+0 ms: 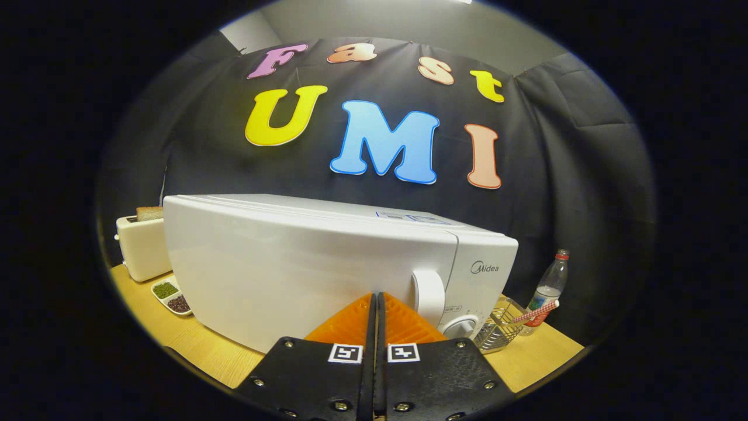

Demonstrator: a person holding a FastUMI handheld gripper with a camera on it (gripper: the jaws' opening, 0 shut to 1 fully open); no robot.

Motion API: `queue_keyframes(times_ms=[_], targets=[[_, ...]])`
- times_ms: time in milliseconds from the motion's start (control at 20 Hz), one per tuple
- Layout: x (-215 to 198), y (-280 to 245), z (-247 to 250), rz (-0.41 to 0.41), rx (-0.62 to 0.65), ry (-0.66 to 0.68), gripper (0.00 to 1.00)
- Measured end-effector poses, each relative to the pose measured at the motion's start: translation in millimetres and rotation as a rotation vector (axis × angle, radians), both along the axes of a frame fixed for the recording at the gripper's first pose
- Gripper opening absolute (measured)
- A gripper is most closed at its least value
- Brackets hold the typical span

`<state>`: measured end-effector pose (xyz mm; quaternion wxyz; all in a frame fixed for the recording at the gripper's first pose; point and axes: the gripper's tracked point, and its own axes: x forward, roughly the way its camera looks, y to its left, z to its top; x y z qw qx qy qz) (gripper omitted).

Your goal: Open the microwave, put the food inside, and close the microwave door.

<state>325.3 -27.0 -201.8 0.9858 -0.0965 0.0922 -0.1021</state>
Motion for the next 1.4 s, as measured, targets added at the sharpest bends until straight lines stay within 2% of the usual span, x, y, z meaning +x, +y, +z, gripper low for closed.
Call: queue_keyframes(times_ms=[300, 500, 850, 1100, 1400], targets=[[-6, 0, -3, 0.007, -0.054, 0.008, 0.01], [-26, 10, 3, 0.047, 0.011, 0.027, 0.01], [-102, 16, 41, 0.088, 0.064, 0.003, 0.01], [-167, 25, 55, 0.138, 0.186, -0.011, 0.01], [-242, 33, 90, 0.203, 0.185, -0.075, 0.01]])
